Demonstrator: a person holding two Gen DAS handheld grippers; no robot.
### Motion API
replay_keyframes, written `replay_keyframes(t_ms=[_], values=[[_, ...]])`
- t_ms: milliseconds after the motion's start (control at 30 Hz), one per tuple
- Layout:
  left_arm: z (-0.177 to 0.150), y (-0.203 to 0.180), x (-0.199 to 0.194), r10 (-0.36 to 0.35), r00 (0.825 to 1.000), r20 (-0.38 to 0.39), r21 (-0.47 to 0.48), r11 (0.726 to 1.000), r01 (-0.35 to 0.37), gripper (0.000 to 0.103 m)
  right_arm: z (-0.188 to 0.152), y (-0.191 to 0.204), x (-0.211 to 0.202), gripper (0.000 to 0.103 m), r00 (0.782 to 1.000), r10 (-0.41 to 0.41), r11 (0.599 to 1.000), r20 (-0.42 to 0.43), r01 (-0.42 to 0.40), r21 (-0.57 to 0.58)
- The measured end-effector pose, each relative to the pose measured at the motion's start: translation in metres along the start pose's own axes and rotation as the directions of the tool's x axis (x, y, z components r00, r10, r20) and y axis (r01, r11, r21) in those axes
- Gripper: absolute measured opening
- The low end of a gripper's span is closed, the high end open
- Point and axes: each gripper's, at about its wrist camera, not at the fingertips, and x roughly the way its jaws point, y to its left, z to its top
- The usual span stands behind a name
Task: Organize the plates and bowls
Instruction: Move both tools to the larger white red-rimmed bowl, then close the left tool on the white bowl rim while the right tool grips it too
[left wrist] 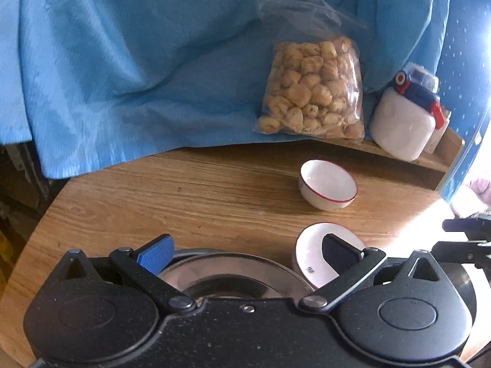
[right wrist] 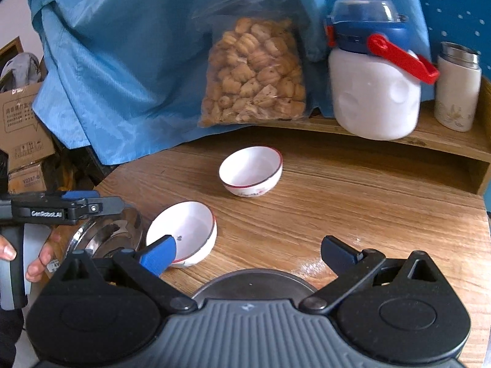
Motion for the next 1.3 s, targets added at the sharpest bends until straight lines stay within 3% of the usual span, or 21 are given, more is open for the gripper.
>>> replay_keyframes(t_ms=[200,533,833,867,1000,1100,1233,1300], values=[[0.016,0.000,0.015,0.005,1.000,-0.026,0.093,0.996,-0.003,0.102,0.006,0.010,0.005,0.103,1.000,-0.007,0.999,-0.007,0.007,-0.040],[0.032,-0.011,0.044,-0.041,0.993,-0.108,0.227,0.972,0.065,0.102,0.016,0.033,0.026,0.102,0.999,-0.030,0.992,-0.039,0.025,-0.120],[0.026,-0.026,0.072,-0.094,0.976,-0.197,0.354,0.921,0.160,0.101,0.012,0.031,0.046,0.093,0.996,-0.001,0.991,-0.085,-0.010,-0.135],[0.025,-0.027,0.074,-0.097,0.974,-0.205,0.365,0.916,0.168,0.100,0.012,0.032,0.048,0.092,0.996,-0.003,0.989,-0.093,-0.010,-0.145],[0.025,-0.031,0.083,-0.109,0.963,-0.246,0.391,0.898,0.201,0.075,0.010,0.035,0.057,0.085,0.993,-0.001,0.986,-0.116,-0.019,-0.168],[0.026,-0.037,0.088,-0.115,0.958,-0.263,0.405,0.888,0.217,0.069,0.009,0.038,0.064,0.078,0.992,0.001,0.985,-0.128,-0.024,-0.174],[0.024,-0.041,0.091,-0.123,0.952,-0.279,0.416,0.878,0.235,0.045,0.009,0.040,0.070,0.067,0.991,0.006,0.986,-0.136,-0.029,-0.165],[0.022,-0.043,0.089,-0.126,0.953,-0.276,0.420,0.876,0.238,0.043,0.010,0.040,0.072,0.062,0.990,0.004,0.986,-0.142,-0.028,-0.165]])
